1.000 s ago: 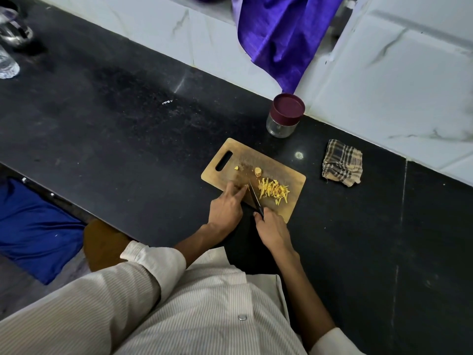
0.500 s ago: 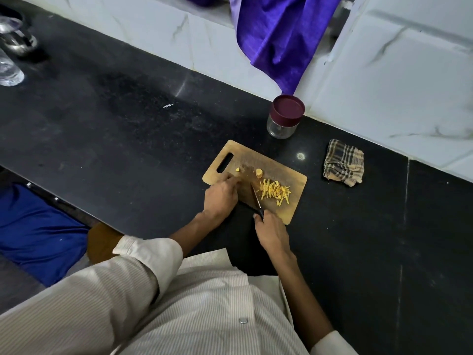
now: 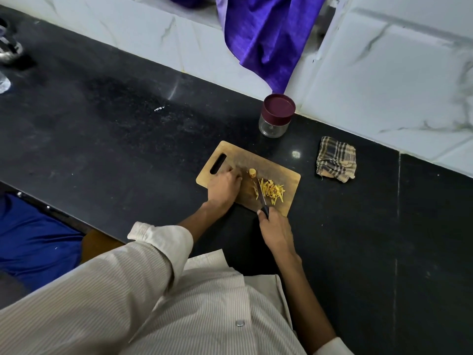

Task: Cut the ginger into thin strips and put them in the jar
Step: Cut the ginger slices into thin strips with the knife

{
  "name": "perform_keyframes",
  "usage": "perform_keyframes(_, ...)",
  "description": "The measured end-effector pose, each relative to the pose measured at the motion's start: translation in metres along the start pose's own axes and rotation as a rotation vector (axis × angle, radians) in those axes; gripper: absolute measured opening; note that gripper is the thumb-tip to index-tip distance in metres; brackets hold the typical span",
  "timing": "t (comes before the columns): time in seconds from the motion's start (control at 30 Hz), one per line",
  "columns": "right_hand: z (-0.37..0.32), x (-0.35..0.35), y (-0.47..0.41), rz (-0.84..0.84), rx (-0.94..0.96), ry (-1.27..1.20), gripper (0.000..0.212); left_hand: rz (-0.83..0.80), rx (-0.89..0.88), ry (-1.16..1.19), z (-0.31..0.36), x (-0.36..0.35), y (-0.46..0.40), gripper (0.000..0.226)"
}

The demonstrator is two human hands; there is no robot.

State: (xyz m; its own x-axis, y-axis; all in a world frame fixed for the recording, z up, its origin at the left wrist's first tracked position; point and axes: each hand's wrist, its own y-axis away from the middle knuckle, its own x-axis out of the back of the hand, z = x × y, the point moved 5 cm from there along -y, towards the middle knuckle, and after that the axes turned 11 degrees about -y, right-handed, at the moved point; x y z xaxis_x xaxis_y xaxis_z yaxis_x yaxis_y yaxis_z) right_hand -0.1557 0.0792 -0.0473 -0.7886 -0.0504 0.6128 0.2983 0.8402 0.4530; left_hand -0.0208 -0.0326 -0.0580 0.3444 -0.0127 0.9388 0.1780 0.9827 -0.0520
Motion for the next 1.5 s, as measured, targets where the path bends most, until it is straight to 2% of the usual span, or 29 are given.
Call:
perform_keyframes(0.17,0.004,0.01,0.0,0.037,-0.016,-0.037,0.03,-0.018,-0.027,0.132,0.03,-0.004,0.009,0.021)
perform_keyframes(0.43,0.009,0.012,-0.004,0.039,-0.053,-0.092,0.033,0.018,-0.041,0.084,0.033,0.005,-0.012,0.029)
perform_keyframes(0.53,0.01,0.01,0.0,0.035,-0.051,-0.112,0.034,-0.098,-0.051,0.02,0.027,0.001,-0.028,0.032)
perform_keyframes(0.63,0.008,0.011,0.0,0.032,-0.03,-0.116,0.032,-0.147,-0.048,-0.013,0.023,-0.003,-0.035,0.024)
perform_keyframes(0.8,0.005,0.009,0.001,0.031,0.014,-0.115,0.027,-0.135,-0.036,0.124,0.025,0.004,-0.033,0.009)
perform_keyframes(0.93,0.004,0.003,0.001,0.018,0.044,-0.107,0.026,-0.031,0.087,0.198,0.009,0.01,-0.019,0.019)
perform_keyframes(1.07,0.0,-0.004,0.001,-0.012,0.049,-0.08,0.027,0.008,0.039,0.19,-0.004,0.012,0.002,0.007)
perform_keyframes(1.2,-0.003,-0.014,0.002,-0.06,0.05,-0.02,0.03,-0.088,-0.033,0.194,-0.012,0.002,0.01,0.021)
perform_keyframes(1.3,0.003,-0.016,0.0,-0.068,-0.001,0.012,0.032,-0.132,-0.014,0.212,-0.014,0.001,0.009,0.035)
perform_keyframes(1.5,0.008,-0.005,-0.001,-0.015,-0.05,0.042,0.03,-0.165,-0.018,0.258,-0.018,-0.001,0.008,0.037)
